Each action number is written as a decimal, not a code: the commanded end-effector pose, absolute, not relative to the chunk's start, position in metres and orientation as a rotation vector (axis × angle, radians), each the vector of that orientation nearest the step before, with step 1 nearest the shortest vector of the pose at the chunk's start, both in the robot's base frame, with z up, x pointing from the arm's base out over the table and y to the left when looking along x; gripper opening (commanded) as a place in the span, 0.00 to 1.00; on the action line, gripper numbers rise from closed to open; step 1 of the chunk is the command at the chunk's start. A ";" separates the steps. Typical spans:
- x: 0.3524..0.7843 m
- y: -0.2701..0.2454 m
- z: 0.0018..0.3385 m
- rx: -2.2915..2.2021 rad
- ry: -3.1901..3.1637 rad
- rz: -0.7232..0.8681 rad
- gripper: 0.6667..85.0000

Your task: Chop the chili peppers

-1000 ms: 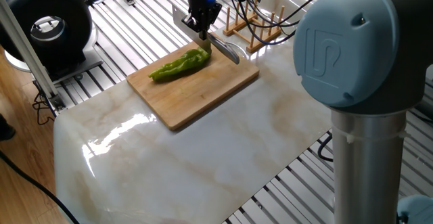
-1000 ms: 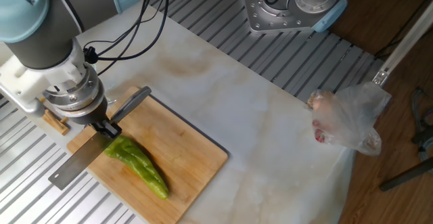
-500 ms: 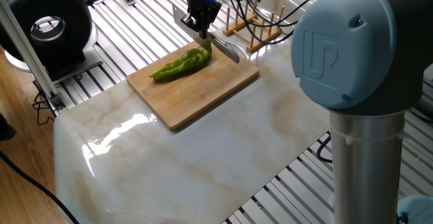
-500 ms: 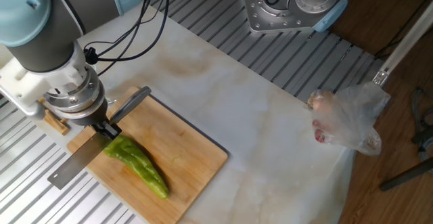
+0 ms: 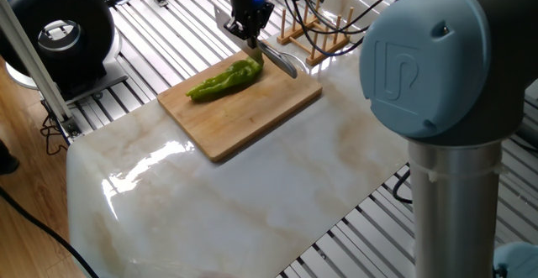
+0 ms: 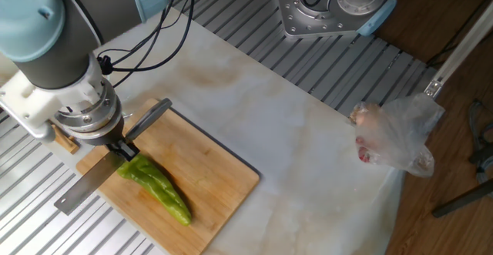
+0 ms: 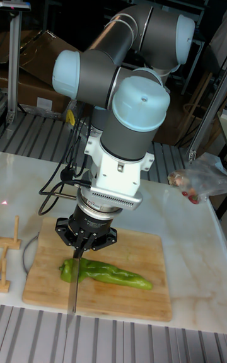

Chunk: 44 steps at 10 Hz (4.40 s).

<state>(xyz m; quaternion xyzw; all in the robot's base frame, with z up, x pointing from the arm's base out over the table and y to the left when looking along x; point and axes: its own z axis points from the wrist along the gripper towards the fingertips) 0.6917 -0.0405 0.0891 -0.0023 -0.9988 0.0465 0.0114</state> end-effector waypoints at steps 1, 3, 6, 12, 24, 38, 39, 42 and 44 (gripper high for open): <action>0.693 -0.037 0.091 -0.033 -3.105 0.214 0.01; 0.695 -0.032 0.091 -0.038 -3.104 0.221 0.01; 0.695 -0.031 0.088 -0.039 -3.102 0.228 0.01; 0.695 -0.031 0.081 -0.033 -3.110 0.228 0.01; 0.698 -0.039 0.076 -0.015 -3.122 0.200 0.01; 0.695 -0.042 0.070 -0.011 -3.109 0.202 0.01; 0.695 -0.043 0.069 -0.011 -3.111 0.202 0.01; 0.695 -0.039 0.069 -0.018 -3.114 0.168 0.01; 0.694 -0.032 0.071 -0.025 -3.109 0.106 0.01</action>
